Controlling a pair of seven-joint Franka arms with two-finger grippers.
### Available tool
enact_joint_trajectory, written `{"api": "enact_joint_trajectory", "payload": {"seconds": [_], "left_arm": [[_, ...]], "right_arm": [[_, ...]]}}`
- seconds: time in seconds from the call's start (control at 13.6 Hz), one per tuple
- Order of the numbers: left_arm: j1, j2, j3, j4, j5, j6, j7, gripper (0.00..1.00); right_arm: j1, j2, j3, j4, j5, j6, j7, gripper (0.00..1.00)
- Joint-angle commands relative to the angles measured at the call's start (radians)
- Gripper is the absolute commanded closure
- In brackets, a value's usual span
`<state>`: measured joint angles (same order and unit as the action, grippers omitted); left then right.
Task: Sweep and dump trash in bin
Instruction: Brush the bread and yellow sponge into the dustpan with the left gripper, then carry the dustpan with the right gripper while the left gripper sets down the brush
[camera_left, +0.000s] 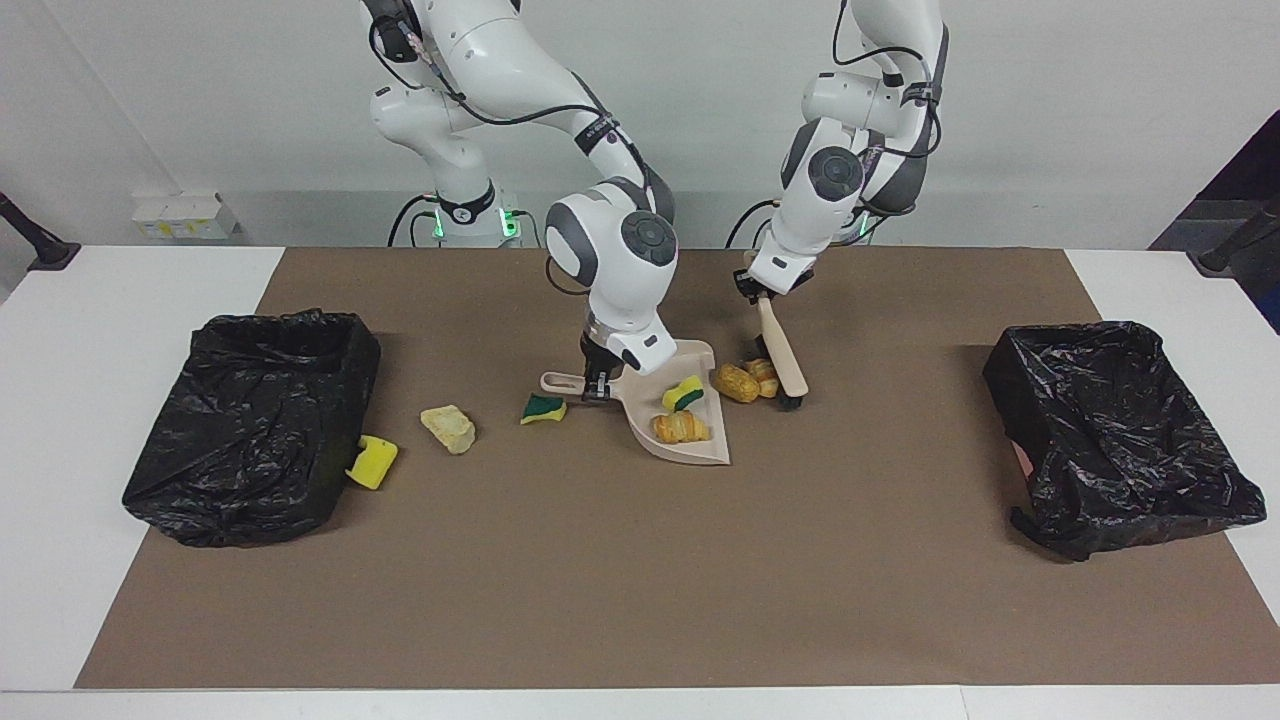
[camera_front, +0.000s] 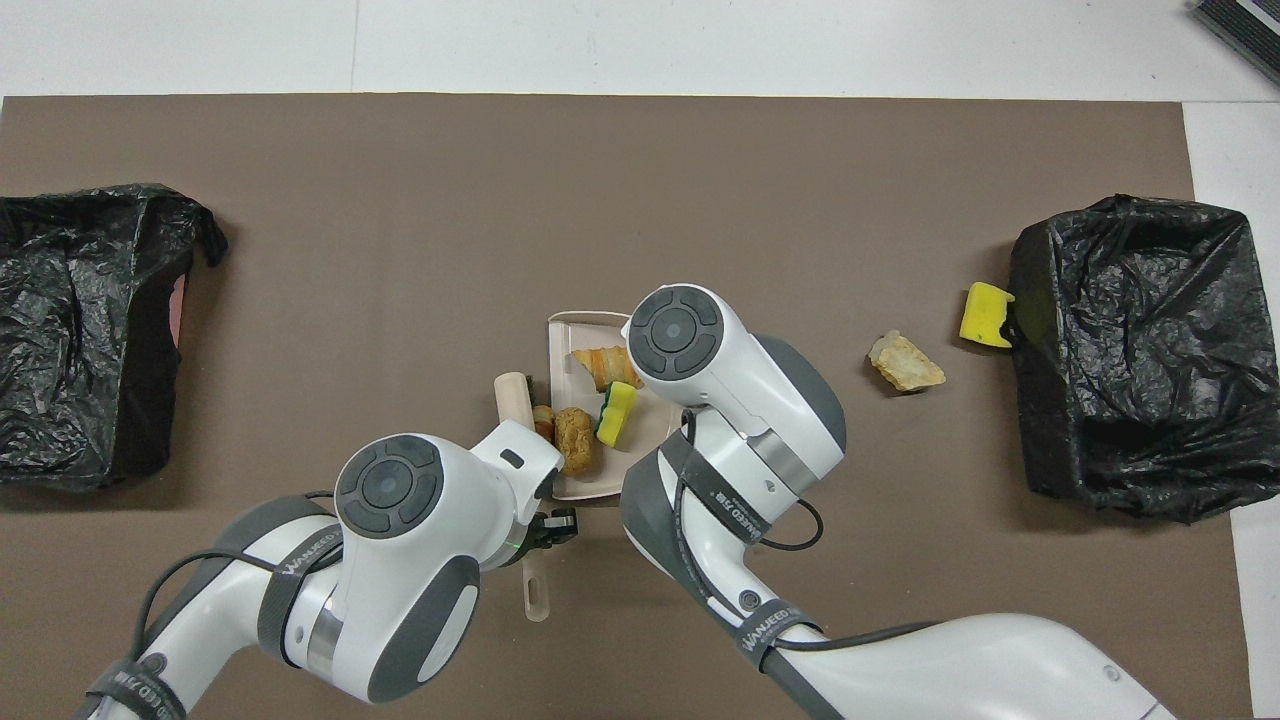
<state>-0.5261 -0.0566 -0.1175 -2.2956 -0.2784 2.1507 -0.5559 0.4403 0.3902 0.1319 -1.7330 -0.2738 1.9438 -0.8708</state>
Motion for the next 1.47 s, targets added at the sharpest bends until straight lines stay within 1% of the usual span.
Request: {"api": "enact_joint_trajectory", "payload": {"seconds": [0.0, 0.15, 0.22, 0.44, 0.52, 0.66, 0.74, 0.81, 0.96, 1.11, 1.25, 1.4], "left_arm": [[-0.034, 0.043, 0.013, 0.056, -0.025, 0.006, 0.039, 1.0], [-0.031, 0.031, 0.019, 0.061, -0.016, -0.008, 0.127, 1.0], [-0.025, 0.023, 0.019, 0.079, -0.012, -0.015, 0.172, 1.0], [0.007, 0.015, 0.024, 0.09, -0.009, -0.104, 0.169, 1.0], [0.024, -0.005, 0.024, 0.093, 0.028, -0.132, 0.165, 1.0], [0.043, -0.048, 0.024, 0.101, 0.138, -0.164, 0.148, 1.0], [0.061, -0.072, 0.024, 0.101, 0.175, -0.179, 0.117, 1.0], [0.066, -0.09, 0.022, 0.101, 0.204, -0.216, 0.099, 1.0], [0.051, -0.112, 0.013, 0.093, 0.212, -0.265, 0.023, 1.0], [0.0, -0.143, 0.009, 0.055, 0.212, -0.256, -0.044, 1.0], [-0.069, -0.122, 0.009, 0.024, 0.203, -0.224, -0.132, 1.0], [-0.115, -0.095, 0.007, 0.001, 0.2, -0.119, -0.142, 1.0]], "right_arm": [[-0.003, 0.013, 0.006, 0.004, -0.007, 0.023, 0.036, 1.0], [-0.003, 0.013, 0.006, 0.004, -0.007, 0.021, 0.036, 1.0], [-0.005, 0.013, 0.006, 0.004, -0.007, 0.021, 0.038, 1.0], [-0.005, 0.013, 0.006, 0.009, -0.008, 0.011, 0.036, 1.0], [-0.005, 0.013, 0.006, 0.013, -0.008, 0.003, 0.036, 1.0], [-0.017, -0.002, 0.006, 0.013, -0.007, -0.003, 0.027, 1.0], [-0.023, -0.02, 0.006, 0.013, -0.005, -0.011, 0.024, 1.0], [-0.029, -0.034, 0.005, 0.013, 0.014, -0.016, 0.02, 1.0], [-0.078, -0.075, 0.005, 0.013, 0.053, -0.034, -0.043, 1.0], [-0.129, -0.12, 0.003, 0.015, 0.085, -0.071, -0.124, 1.0], [-0.185, -0.158, 0.003, 0.015, 0.105, -0.104, -0.198, 1.0], [-0.248, -0.188, 0.002, 0.018, 0.148, -0.127, -0.279, 1.0]]}}
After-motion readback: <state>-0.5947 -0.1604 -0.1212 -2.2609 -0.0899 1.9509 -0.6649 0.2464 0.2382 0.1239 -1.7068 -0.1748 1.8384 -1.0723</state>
